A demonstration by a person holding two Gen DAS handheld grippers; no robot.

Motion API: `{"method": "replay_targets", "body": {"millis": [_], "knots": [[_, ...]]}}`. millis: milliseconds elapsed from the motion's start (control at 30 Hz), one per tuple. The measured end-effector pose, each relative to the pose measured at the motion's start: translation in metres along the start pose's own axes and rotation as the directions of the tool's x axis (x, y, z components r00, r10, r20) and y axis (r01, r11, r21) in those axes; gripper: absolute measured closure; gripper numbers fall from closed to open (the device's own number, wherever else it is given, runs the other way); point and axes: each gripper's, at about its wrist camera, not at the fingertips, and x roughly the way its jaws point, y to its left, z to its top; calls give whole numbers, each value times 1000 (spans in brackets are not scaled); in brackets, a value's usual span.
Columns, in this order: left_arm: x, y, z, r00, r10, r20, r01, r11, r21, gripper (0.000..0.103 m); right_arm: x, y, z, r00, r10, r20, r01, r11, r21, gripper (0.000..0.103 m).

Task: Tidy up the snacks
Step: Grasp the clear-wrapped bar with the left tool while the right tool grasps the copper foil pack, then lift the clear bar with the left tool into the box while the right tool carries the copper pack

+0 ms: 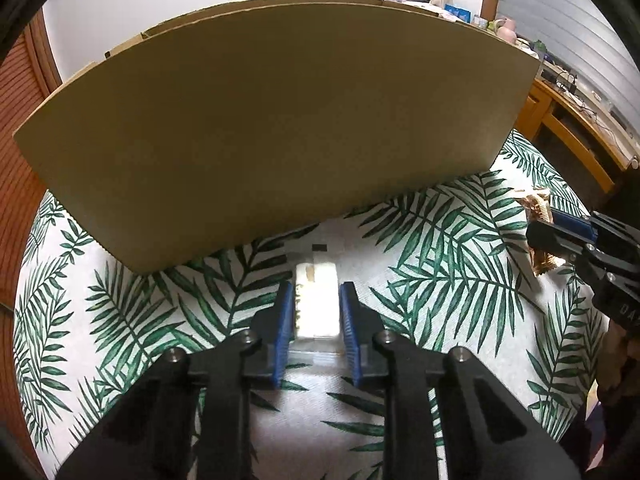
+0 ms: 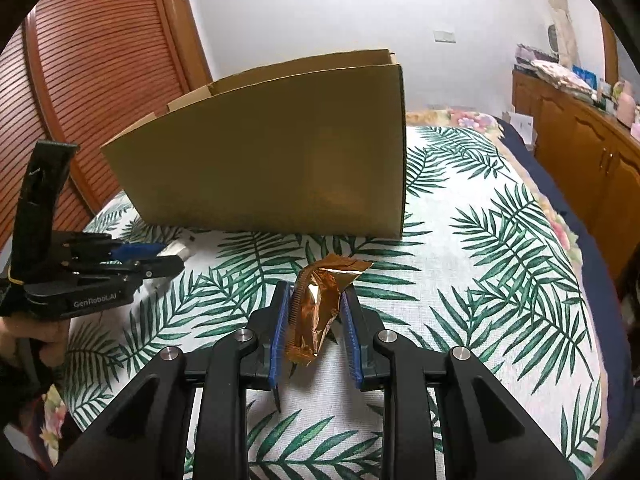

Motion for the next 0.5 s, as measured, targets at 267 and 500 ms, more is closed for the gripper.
{"method": "replay_targets", "body": {"millis": [267, 500], "knots": [[-20, 3, -8, 998, -23, 56, 25, 999, -33, 83, 2, 2, 0, 1000, -11, 9, 11, 1000, -6, 79], [-47, 12, -10, 993, -33, 109, 39, 998, -52, 83, -1, 7, -2, 999, -23, 29, 24, 999, -22, 79]]}}
